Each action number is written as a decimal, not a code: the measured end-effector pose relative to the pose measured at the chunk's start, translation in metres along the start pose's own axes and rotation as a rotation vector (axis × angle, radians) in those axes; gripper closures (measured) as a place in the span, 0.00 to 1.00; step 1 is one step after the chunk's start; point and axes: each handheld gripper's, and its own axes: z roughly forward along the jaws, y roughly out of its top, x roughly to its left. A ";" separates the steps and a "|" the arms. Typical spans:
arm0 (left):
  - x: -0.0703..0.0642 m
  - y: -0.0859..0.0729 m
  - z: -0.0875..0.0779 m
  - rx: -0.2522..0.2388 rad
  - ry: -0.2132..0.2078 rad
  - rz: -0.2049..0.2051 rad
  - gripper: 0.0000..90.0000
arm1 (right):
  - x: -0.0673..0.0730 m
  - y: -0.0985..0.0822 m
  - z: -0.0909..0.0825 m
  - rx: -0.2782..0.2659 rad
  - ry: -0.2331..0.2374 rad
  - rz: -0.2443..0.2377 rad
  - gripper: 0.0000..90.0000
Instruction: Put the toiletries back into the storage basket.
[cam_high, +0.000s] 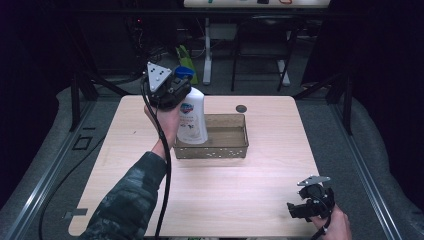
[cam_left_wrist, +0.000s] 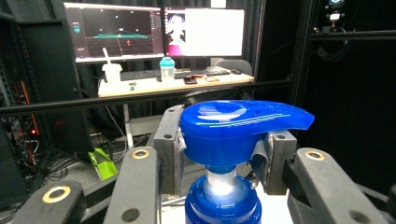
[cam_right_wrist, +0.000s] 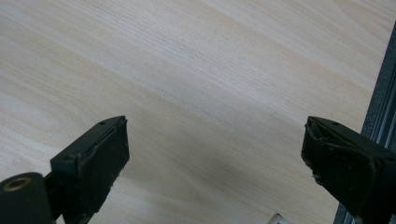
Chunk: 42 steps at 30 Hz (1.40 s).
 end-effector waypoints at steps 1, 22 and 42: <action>0.001 -0.003 0.002 0.003 0.002 -0.002 0.65 | 0.001 0.000 0.000 0.000 0.001 -0.001 0.08; 0.006 -0.028 0.005 0.036 0.019 -0.009 0.65 | 0.001 -0.001 -0.003 -0.012 -0.004 -0.009 0.08; 0.004 -0.051 -0.003 0.061 0.044 0.009 0.65 | 0.001 -0.001 -0.003 -0.016 -0.007 -0.011 0.08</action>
